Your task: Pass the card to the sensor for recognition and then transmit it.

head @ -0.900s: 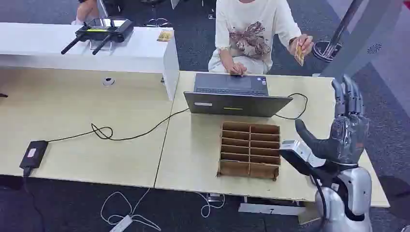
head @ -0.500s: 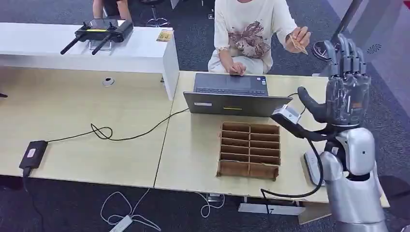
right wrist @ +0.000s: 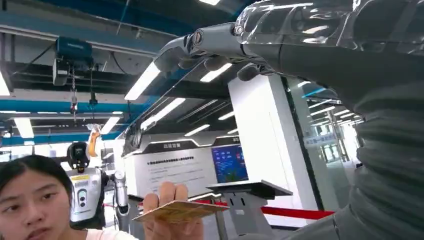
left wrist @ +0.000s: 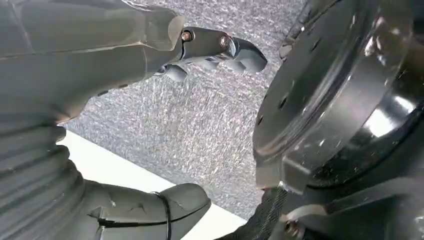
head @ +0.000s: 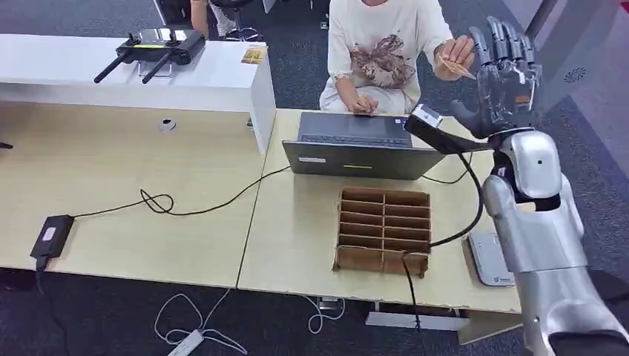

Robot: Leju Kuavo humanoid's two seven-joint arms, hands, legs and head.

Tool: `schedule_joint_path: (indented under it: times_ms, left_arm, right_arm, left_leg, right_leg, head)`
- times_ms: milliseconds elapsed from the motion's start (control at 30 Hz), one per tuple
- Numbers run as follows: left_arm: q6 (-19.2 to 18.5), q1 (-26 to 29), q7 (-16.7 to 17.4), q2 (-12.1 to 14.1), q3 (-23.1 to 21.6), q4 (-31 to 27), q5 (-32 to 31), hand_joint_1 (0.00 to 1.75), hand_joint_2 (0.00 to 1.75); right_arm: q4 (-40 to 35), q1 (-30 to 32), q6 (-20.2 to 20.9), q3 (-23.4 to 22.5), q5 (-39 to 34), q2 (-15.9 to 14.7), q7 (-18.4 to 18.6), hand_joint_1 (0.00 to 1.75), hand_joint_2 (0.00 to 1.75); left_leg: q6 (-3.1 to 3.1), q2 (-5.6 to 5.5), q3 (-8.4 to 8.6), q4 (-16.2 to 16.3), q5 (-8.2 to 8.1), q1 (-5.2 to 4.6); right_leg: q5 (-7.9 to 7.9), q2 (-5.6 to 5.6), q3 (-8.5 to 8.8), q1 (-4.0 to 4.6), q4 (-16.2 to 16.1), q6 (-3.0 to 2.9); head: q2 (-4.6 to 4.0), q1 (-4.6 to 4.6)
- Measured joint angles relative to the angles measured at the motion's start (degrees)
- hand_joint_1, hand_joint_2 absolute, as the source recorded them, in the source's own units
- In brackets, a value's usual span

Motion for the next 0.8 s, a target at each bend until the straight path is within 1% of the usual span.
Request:
schedule_joint_path:
  times_ms: [233, 300, 333, 400, 433, 467, 567, 700, 733, 767, 800]
  left_arm:
    - [0.0, -0.17, 0.04, 0.02, -0.24, 0.0, -0.19, 0.0, 1.75]
    - [0.31, -0.2, 0.07, -0.9, -1.16, 0.0, -2.87, 0.0, 1.75]
    - [1.54, -0.23, 1.78, -1.87, -1.8, 0.0, -3.21, 0.0, 1.75]
    - [6.08, -0.27, 10.11, -7.24, -2.34, -0.06, -3.19, 0.0, 1.75]
    - [6.87, -0.41, 11.85, -7.74, -2.43, -0.22, -3.21, 0.0, 1.75]
    - [6.91, -0.5, 12.06, -7.98, -2.58, -0.24, -3.21, 0.0, 1.75]
    - [6.8, -0.53, 12.15, -8.33, -3.13, -0.37, -3.21, 0.0, 1.75]
    - [6.75, -0.43, 11.85, -8.33, -3.28, -0.46, -3.15, 0.0, 1.75]
    - [6.75, -0.41, 11.8, -8.33, -3.28, -0.5, -3.15, 0.0, 1.75]
    - [6.75, -0.38, 11.74, -8.33, -3.3, -0.5, -3.15, 0.0, 1.75]
    - [6.78, -0.37, 11.72, -8.33, -3.3, -0.5, -3.15, 0.0, 1.75]
  right_arm:
    - [4.23, -2.26, -0.11, 0.5, 0.0, 0.68, 0.02, 0.0, 1.75]
    - [5.0, -2.63, -0.02, 0.52, -0.13, 0.96, 0.2, 0.0, 1.75]
    - [5.44, -2.94, 0.18, 0.55, -0.09, 1.14, 0.26, 0.0, 1.75]
    - [9.33, -5.5, 2.09, 1.11, 0.11, 2.16, 1.07, 0.0, 1.75]
    - [11.88, -7.23, 2.52, 1.49, 0.2, 2.78, 1.29, 0.0, 1.75]
    - [14.87, -9.19, 2.47, 1.75, 0.13, 3.32, 1.55, 0.0, 1.75]
    - [23.04, -14.61, 2.45, 1.99, -0.5, 4.33, 1.57, 0.0, 1.75]
    - [30.74, -19.37, 2.71, 2.08, -1.18, 5.0, 1.6, 0.0, 1.75]
    - [32.22, -20.25, 2.71, 2.08, -1.24, 5.05, 1.66, 0.03, 1.75]
    - [33.71, -21.17, 2.71, 2.1, -1.33, 5.05, 1.68, 1.47, 1.75]
    - [34.74, -21.73, 2.73, 2.1, -1.38, 5.05, 1.68, 1.71, 1.75]
  left_leg:
    - [0.0, 0.0, -0.01, 0.0, -0.01, 0.01]
    - [0.0, 0.0, -0.01, 0.0, -0.01, -0.01]
    - [0.0, -0.01, -0.02, 0.0, -0.01, -0.03]
    - [0.12, -0.05, -0.02, 0.0, 0.03, -0.26]
    - [0.13, 0.05, -0.03, 0.0, 0.04, -0.2]
    - [0.15, 0.09, -0.02, 0.0, 0.05, -0.27]
    - [0.26, -0.14, -0.02, 0.0, 0.15, -0.36]
    - [0.32, -0.28, -0.08, 0.0, 0.2, -0.37]
    - [0.32, -0.28, -0.08, 0.0, 0.19, -0.39]
    - [0.32, -0.27, -0.08, 0.0, 0.19, -0.41]
    - [0.33, -0.27, -0.08, 0.01, 0.19, -0.42]
  right_leg:
    - [-0.01, 0.0, -0.01, 0.01, 0.0, 0.0]
    - [-0.01, 0.0, 0.0, -0.01, -0.02, 0.0]
    - [0.0, 0.0, 0.0, -0.03, -0.02, 0.0]
    - [0.05, 0.08, -0.07, -0.29, 0.04, 0.08]
    - [0.08, 0.14, -0.1, -0.28, 0.05, 0.12]
    - [0.11, 0.2, -0.14, -0.33, 0.05, 0.17]
    - [0.12, -0.02, -0.14, -0.42, 0.07, 0.2]
    - [0.12, -0.16, -0.11, -0.43, 0.07, 0.2]
    - [0.12, -0.16, -0.1, -0.44, 0.06, 0.2]
    - [0.12, -0.16, -0.1, -0.46, 0.06, 0.21]
    - [0.13, -0.16, -0.1, -0.47, 0.05, 0.21]
  head:
    - [0.0, 0.0]
    - [0.0, 0.02]
    - [0.0, -0.04]
    - [0.0, 0.0]
    - [0.0, 0.11]
    - [0.0, -0.07]
    - [0.0, -0.02]
    - [0.0, -0.02]
    - [0.0, 0.0]
    - [0.0, -0.02]
    - [0.0, -0.02]
